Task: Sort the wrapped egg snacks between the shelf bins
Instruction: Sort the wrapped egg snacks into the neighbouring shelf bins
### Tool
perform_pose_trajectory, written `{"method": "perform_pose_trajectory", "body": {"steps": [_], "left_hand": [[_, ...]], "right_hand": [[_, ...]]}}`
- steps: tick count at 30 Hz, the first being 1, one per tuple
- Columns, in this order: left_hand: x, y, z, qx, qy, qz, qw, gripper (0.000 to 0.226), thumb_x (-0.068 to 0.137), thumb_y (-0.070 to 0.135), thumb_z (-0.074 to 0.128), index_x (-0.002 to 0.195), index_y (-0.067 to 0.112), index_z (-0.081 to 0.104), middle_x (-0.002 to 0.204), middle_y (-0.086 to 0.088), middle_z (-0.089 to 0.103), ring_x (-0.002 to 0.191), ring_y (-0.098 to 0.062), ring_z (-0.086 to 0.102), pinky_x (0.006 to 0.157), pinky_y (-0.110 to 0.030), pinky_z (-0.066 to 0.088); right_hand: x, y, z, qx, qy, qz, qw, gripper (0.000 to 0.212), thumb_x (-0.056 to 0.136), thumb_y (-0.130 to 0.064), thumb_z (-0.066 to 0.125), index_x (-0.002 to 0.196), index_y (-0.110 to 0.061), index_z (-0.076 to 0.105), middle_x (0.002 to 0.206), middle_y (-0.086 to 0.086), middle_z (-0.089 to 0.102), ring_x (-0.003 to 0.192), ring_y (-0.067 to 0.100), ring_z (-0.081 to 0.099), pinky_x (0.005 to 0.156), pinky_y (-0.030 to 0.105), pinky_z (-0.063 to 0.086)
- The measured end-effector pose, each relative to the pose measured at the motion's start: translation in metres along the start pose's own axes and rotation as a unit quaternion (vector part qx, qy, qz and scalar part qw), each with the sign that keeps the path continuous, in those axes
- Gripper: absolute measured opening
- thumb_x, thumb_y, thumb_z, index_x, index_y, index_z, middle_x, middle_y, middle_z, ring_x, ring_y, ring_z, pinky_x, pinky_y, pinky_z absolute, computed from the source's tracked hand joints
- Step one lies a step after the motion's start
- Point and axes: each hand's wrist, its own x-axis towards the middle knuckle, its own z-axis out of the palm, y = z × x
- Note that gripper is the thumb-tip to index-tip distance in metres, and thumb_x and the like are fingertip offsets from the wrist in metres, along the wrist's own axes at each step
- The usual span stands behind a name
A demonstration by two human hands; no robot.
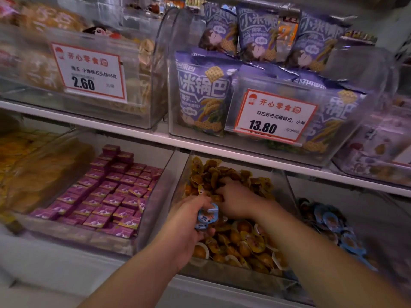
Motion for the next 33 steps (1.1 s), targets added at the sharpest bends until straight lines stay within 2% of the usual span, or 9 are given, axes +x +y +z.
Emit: {"method": "perform_pose_trajectory", "body": {"steps": [3,6,9,14,18,22,25,30,33], "left_hand": [[-0.001,0.001,0.002,0.0,0.003,0.003,1.0,0.019,0.086,0.005,0.058,0.103,0.005,0.068,0.097,-0.014,0.066,0.077,-0.023,0.062,0.053,-0.027,0.048],[-0.001,0.001,0.002,0.005,0.003,0.006,1.0,0.019,0.086,0.004,0.058,0.102,0.004,0.068,0.099,-0.014,0.066,0.08,-0.024,0.061,0.055,-0.029,0.048],[-0.001,0.001,0.001,0.007,0.001,0.007,1.0,0.02,0.086,0.004,0.058,0.104,0.003,0.068,0.101,-0.013,0.065,0.082,-0.024,0.061,0.056,-0.029,0.048],[-0.003,0.002,0.002,0.005,-0.003,0.0,1.0,0.027,0.088,0.005,0.058,0.113,0.003,0.067,0.103,-0.016,0.065,0.082,-0.024,0.06,0.054,-0.028,0.047],[-0.004,0.002,0.001,0.002,-0.007,0.004,1.0,0.025,0.09,0.005,0.056,0.113,0.001,0.066,0.102,-0.018,0.064,0.081,-0.026,0.059,0.056,-0.028,0.047],[-0.006,0.002,0.002,0.005,-0.008,0.019,1.0,0.023,0.089,0.002,0.055,0.108,-0.001,0.065,0.099,-0.02,0.064,0.078,-0.026,0.058,0.054,-0.029,0.045],[-0.006,0.002,0.002,0.005,-0.007,0.034,0.999,0.017,0.087,0.0,0.055,0.098,0.002,0.067,0.098,-0.019,0.064,0.078,-0.027,0.058,0.054,-0.031,0.045],[0.0,-0.005,0.007,0.016,0.012,0.055,0.998,0.014,0.084,-0.001,0.059,0.092,0.004,0.069,0.099,-0.017,0.067,0.08,-0.027,0.063,0.05,-0.029,0.048],[0.007,-0.01,0.009,0.039,0.022,0.06,0.997,0.012,0.082,-0.001,0.064,0.086,0.007,0.073,0.1,-0.016,0.068,0.083,-0.028,0.065,0.051,-0.03,0.048]], "right_hand": [[0.018,0.004,0.016,-0.047,-0.038,0.03,0.998,0.074,0.087,-0.066,0.049,0.15,-0.028,0.037,0.158,0.006,0.028,0.139,0.039,0.03,0.113,0.051,0.031],[0.027,0.007,0.022,-0.063,-0.027,0.023,0.997,0.098,0.078,-0.068,0.058,0.156,-0.035,0.01,0.163,0.002,0.017,0.144,0.041,0.018,0.116,0.055,0.022],[0.028,0.004,0.024,-0.078,0.041,0.017,0.996,0.081,0.078,-0.066,0.057,0.146,-0.028,0.036,0.148,0.005,0.043,0.131,0.038,0.037,0.105,0.052,0.035],[0.013,0.002,0.022,0.053,0.059,-0.006,0.997,0.017,0.083,-0.039,0.063,0.077,-0.023,0.062,0.083,-0.002,0.064,0.086,0.024,0.06,0.068,0.033,0.046],[-0.013,0.002,0.003,0.193,-0.007,-0.034,0.981,0.009,0.083,-0.022,0.069,0.078,-0.02,0.076,0.075,-0.005,0.07,0.071,0.005,0.064,0.059,0.021,0.048],[-0.049,0.0,-0.019,0.277,0.099,-0.007,0.956,0.008,0.079,-0.036,0.081,0.075,-0.035,0.074,0.08,-0.015,0.072,0.077,-0.004,0.064,0.064,0.013,0.046],[-0.077,-0.003,-0.027,0.447,0.156,0.029,0.88,0.012,0.079,-0.038,0.079,0.077,-0.027,0.078,0.079,-0.01,0.075,0.075,0.003,0.069,0.066,0.016,0.051],[-0.094,-0.003,-0.017,0.739,0.05,0.16,0.652,0.026,0.095,-0.024,0.059,0.105,-0.004,0.072,0.081,0.011,0.068,0.054,0.016,0.055,0.047,0.025,0.043],[-0.096,0.001,-0.004,0.75,0.066,0.136,0.644,0.026,0.094,-0.011,0.052,0.111,-0.006,0.073,0.112,0.017,0.071,0.078,0.024,0.07,0.071,0.032,0.057]]}}
